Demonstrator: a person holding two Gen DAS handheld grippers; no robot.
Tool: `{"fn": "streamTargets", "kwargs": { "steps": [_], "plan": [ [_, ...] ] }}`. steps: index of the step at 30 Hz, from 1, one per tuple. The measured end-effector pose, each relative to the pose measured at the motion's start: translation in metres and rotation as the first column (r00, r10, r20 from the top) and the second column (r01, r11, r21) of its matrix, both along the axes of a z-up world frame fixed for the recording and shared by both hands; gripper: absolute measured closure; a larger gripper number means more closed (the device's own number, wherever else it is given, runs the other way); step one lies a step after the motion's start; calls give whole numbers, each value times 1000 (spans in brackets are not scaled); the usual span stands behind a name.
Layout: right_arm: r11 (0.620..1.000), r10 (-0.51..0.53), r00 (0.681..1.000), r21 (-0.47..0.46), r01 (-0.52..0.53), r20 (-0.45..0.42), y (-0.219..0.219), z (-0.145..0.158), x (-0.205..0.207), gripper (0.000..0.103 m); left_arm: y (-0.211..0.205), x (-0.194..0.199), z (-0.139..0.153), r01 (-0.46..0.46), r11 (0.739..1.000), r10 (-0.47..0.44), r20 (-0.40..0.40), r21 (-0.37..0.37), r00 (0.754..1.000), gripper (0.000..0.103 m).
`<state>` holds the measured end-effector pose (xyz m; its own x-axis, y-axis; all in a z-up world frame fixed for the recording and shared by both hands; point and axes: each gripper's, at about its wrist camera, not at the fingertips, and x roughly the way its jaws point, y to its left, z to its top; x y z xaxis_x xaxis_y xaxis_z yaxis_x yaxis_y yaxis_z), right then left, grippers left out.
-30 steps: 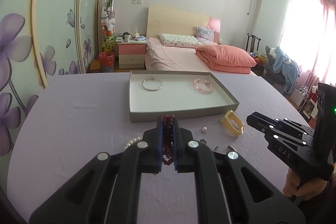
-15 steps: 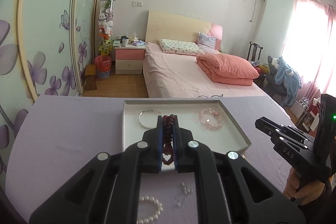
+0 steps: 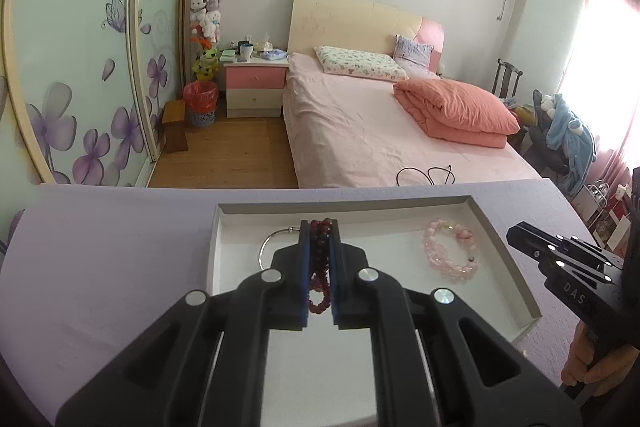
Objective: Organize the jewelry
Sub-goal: 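Carry the necklace and earring over the tray with both tools, then release the necklace and earring into the tray, opening both tools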
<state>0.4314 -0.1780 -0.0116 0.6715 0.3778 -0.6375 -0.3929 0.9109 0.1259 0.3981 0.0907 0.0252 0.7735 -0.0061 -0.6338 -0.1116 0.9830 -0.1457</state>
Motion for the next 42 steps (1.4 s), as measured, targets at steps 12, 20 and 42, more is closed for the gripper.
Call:
{"fn": "streamTargets", "kwargs": {
  "steps": [12, 20, 42],
  "plan": [
    [1000, -20, 999, -18, 19, -36, -5, -12, 12, 89, 10, 4, -13, -35, 999, 35, -14, -5, 999, 63],
    [999, -26, 998, -48, 23, -64, 2, -17, 26, 89, 22, -21, -5, -63, 998, 63, 6, 18, 998, 55],
    [999, -28, 999, 40, 29, -25, -21, 13, -3, 51, 41, -74, 2, -116, 993, 115, 27, 16, 993, 40]
  ]
}}
